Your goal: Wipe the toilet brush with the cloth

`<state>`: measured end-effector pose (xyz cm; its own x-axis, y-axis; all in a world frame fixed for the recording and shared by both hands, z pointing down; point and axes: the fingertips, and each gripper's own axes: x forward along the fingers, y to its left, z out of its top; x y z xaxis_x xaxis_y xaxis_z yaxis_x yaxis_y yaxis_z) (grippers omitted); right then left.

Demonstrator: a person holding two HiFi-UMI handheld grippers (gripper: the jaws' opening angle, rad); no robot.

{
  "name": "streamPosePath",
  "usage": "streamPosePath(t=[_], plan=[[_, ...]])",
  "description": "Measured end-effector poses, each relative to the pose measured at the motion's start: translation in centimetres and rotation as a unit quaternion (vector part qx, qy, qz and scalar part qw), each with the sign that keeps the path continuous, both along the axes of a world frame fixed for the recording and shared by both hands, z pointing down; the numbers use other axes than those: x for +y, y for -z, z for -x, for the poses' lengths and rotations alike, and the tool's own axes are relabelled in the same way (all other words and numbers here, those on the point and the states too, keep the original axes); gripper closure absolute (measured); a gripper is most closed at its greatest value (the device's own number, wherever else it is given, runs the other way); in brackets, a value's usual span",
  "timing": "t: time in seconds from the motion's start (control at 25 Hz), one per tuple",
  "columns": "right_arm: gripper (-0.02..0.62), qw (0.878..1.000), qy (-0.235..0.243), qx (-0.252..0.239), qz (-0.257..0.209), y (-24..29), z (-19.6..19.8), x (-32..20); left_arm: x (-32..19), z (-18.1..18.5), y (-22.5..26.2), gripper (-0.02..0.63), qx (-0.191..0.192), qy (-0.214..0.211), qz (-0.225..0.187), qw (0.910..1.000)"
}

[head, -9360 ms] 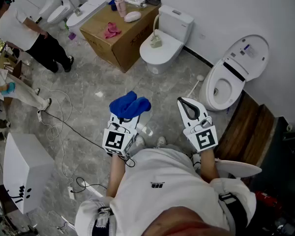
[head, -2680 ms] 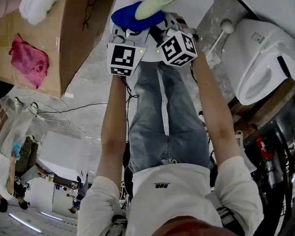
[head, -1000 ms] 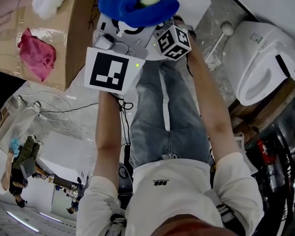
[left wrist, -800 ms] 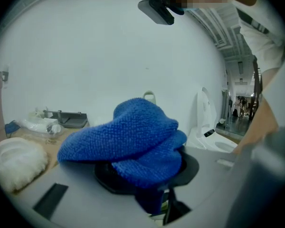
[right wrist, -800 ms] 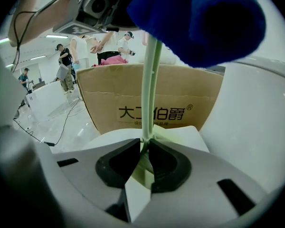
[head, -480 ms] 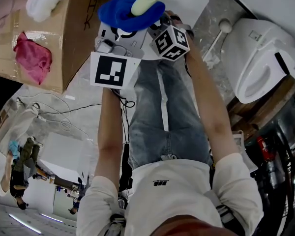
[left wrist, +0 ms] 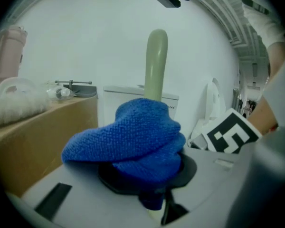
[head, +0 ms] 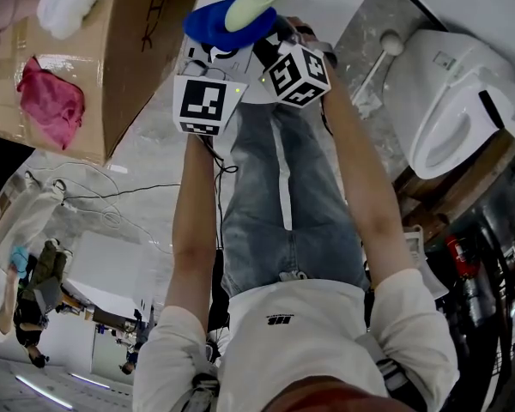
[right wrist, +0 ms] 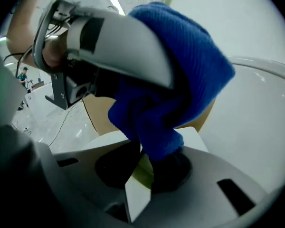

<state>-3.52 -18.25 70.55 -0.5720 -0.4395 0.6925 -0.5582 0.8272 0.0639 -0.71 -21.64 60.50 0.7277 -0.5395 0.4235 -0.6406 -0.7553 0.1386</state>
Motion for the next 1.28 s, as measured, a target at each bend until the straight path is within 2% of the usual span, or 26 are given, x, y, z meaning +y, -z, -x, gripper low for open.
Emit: streamPosePath(t=[0.36, 0.52, 0.68, 0.88, 1.28], plan=[[0.540, 1.000, -0.004, -0.003, 0.000, 0.0, -0.1, 0.1, 0.4, -0.4, -4.7, 0.511, -0.010, -0.002, 0.033, 0.9994], [0.538, 1.000, -0.006, -0.003, 0.003, 0.0, -0.1, 0.0, 0.4, -0.5, -5.1, 0.511, -0.001, 0.000, 0.038, 0.9993], [0.540, 1.000, -0.004, 0.000, 0.002, -0.1, 0.1, 0.1, 0.5, -0.3, -4.8, 0.511, -0.014, -0.002, 0.042, 0.9990], [0.540, 1.000, -0.002, 0.004, 0.004, 0.0, 0.1, 0.1, 0.3, -0.1, -2.4, 0.511, -0.019, -0.006, 0.028, 0.9994], [0.540, 1.000, -0.004, 0.012, 0.010, 0.1, 0.2, 0.0, -0.7, -0.3, 6.1, 0.511, -0.001, -0.027, -0.032, 0.9991]])
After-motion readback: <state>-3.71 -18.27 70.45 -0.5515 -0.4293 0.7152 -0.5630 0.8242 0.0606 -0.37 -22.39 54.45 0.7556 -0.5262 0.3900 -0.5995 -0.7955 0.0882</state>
